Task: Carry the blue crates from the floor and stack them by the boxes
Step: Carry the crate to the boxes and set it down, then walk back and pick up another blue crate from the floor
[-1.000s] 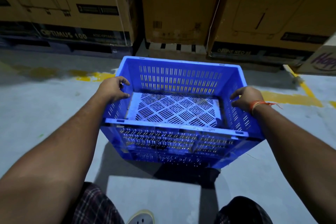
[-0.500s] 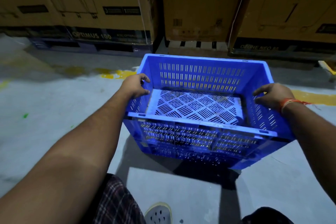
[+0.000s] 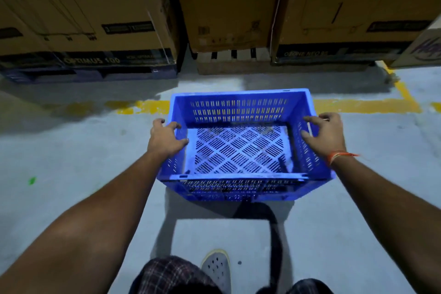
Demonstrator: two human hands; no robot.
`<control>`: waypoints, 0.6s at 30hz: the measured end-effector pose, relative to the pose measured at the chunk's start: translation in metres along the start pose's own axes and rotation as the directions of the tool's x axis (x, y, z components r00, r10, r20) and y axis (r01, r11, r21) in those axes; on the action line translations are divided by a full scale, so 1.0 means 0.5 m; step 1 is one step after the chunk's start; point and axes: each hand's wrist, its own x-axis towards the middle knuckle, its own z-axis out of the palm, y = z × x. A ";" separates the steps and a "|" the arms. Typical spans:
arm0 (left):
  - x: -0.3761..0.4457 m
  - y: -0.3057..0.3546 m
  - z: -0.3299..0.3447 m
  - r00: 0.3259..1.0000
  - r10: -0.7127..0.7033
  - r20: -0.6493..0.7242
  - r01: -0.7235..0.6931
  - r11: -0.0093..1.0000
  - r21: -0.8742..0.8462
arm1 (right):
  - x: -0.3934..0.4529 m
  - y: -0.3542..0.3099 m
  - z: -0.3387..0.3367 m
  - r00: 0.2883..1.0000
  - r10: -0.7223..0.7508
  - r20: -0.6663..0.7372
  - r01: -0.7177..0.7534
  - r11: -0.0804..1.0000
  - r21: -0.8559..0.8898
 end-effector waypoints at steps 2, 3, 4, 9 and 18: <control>-0.026 0.046 -0.064 0.998 0.044 0.048 -0.042 0.998 -0.038 | -0.028 -0.049 -0.066 0.999 0.004 0.035 -0.006 0.997 0.072; -0.041 0.074 -0.102 0.995 0.076 0.070 -0.071 0.995 -0.064 | -0.044 -0.075 -0.106 0.999 0.019 0.049 -0.024 0.994 0.107; -0.058 0.105 -0.141 0.990 0.108 0.087 -0.099 0.990 -0.100 | -0.060 -0.102 -0.151 0.997 0.034 0.063 -0.043 0.988 0.145; -0.198 0.266 -0.360 0.954 0.266 0.138 -0.222 0.937 -0.268 | -0.173 -0.247 -0.407 0.989 0.082 0.127 -0.109 0.967 0.229; -0.460 0.484 -0.578 0.793 0.544 0.275 -0.389 0.798 -0.460 | -0.449 -0.390 -0.701 0.945 0.313 0.099 -0.327 0.871 0.368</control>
